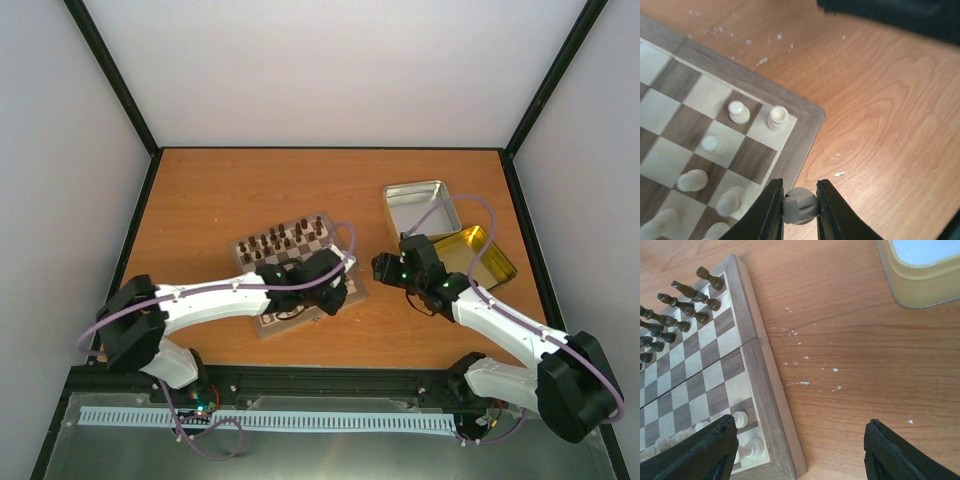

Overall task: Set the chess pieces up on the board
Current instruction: Place the chess piece on the chessboard.

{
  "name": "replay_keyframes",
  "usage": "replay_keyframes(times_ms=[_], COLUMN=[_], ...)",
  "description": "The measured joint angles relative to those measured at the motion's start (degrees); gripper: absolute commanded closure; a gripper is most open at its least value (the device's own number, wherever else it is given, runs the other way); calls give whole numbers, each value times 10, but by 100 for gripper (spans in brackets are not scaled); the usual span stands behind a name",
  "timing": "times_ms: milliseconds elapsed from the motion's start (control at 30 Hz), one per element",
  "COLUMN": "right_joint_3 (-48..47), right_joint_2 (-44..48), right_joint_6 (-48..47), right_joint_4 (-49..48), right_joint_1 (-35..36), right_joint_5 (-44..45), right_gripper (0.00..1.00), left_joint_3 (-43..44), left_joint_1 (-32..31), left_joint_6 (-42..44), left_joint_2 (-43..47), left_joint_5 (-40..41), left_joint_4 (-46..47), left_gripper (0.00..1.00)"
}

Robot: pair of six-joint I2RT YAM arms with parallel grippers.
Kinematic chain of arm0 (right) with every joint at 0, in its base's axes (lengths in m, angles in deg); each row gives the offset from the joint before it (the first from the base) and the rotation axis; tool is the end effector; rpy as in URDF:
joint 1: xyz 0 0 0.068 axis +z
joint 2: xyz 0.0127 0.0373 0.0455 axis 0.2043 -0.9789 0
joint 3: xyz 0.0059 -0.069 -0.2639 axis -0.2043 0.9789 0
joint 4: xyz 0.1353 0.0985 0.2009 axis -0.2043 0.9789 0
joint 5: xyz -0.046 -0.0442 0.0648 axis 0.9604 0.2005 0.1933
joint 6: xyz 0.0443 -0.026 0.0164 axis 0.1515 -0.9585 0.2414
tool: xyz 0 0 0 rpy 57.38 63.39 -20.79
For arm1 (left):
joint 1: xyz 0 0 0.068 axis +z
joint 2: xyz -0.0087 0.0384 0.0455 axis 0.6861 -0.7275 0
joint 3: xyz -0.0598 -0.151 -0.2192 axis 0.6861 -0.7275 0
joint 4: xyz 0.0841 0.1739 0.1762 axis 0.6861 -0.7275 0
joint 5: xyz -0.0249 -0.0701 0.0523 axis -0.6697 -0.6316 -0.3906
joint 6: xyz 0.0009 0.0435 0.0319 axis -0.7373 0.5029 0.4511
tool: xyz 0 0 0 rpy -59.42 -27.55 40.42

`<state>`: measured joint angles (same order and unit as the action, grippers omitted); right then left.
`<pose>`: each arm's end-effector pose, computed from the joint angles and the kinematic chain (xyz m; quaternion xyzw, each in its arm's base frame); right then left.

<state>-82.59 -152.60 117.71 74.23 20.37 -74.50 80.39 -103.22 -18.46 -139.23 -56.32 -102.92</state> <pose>0.1926 0.1202 0.2020 0.0599 0.9154 0.2237 0.3293 0.1551 -0.2622 0.2299 0.2777 0.8932 -0.2081 0.2859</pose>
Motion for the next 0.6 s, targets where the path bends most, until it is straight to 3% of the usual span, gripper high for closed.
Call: replay_keyframes(times_ms=[200, 600], right_joint_3=[10, 10], right_joint_2=[26, 30], right_joint_6=[15, 15], right_joint_4=[1, 1], right_joint_1=[-11, -23], right_joint_5=[1, 1], right_gripper=[31, 31], left_joint_3=[5, 19], left_joint_1=[-20, -20], left_joint_6=[8, 40], left_joint_2=[-68, -111], left_joint_5=[25, 64], left_joint_4=[2, 17], left_gripper=[85, 85])
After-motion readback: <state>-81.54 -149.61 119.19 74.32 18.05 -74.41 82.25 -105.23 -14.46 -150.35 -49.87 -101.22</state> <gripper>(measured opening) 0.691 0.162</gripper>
